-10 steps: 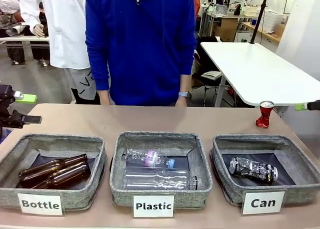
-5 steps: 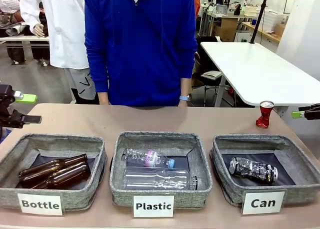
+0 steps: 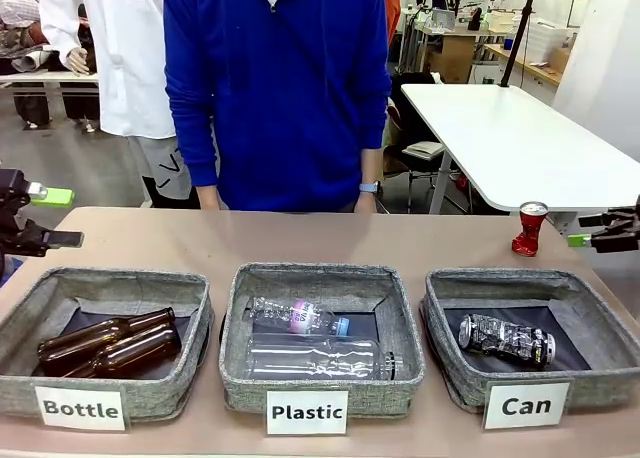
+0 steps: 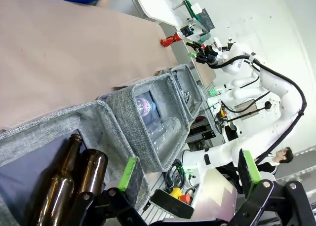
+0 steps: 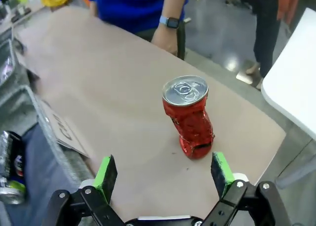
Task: Sort the can waste into the basket.
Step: Pick up the can waste from the table and place it in the right Fabric basket.
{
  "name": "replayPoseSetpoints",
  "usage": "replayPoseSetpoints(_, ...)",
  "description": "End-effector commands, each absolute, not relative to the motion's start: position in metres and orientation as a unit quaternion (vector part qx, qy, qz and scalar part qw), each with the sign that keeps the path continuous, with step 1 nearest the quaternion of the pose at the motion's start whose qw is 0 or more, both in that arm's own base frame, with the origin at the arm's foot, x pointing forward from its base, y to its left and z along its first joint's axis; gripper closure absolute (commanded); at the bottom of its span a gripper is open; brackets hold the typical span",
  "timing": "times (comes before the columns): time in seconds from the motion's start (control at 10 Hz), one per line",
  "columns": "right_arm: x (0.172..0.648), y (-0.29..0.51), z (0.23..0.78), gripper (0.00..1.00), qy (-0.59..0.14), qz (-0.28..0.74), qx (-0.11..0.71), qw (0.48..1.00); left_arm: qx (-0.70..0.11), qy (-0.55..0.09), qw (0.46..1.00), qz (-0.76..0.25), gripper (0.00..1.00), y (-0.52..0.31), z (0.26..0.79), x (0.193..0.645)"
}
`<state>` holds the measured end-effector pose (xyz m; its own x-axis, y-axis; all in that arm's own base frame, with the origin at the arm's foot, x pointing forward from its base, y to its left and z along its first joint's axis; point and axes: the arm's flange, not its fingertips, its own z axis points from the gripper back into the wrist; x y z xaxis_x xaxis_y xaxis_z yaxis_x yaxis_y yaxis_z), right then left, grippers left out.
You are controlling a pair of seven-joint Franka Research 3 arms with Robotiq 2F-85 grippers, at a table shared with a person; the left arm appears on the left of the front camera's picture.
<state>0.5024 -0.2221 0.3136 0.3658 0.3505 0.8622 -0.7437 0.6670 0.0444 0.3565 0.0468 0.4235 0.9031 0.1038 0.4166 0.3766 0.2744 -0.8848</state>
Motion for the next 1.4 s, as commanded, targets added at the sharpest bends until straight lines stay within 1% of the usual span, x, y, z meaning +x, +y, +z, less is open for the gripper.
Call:
replayPoseSetpoints(0.0, 0.52, -0.231, 0.291, 0.0, -0.471, 0.35, 0.181, 0.789, -0.594, -0.203, 0.773, -0.089, 0.0, 0.047, 0.426, 0.354)
replayPoseSetpoints(0.3, 0.54, -0.23, 0.261, 0.0, -0.494, 0.387, 0.156, 0.763, -0.594, -0.203, 0.773, -0.089, 0.0, 0.047, 0.426, 0.354)
replayPoseSetpoints(0.6, 0.555, -0.223, 0.25, 0.0, -0.523, 0.378, 0.127, 0.753, -0.594, -0.203, 0.773, -0.089, 0.0, 0.047, 0.426, 0.354)
replayPoseSetpoints(0.9, 0.57, -0.215, 0.247, 0.0, -0.53, 0.386, 0.153, 0.739, -0.594, -0.203, 0.773, -0.089, 0.0, 0.047, 0.426, 0.354)
replayPoseSetpoints(1.3, 0.58, -0.206, 0.241, 0.0, -0.534, 0.38, 0.181, 0.734, -0.594, -0.203, 0.773, -0.089, 0.0, 0.047, 0.426, 0.354)
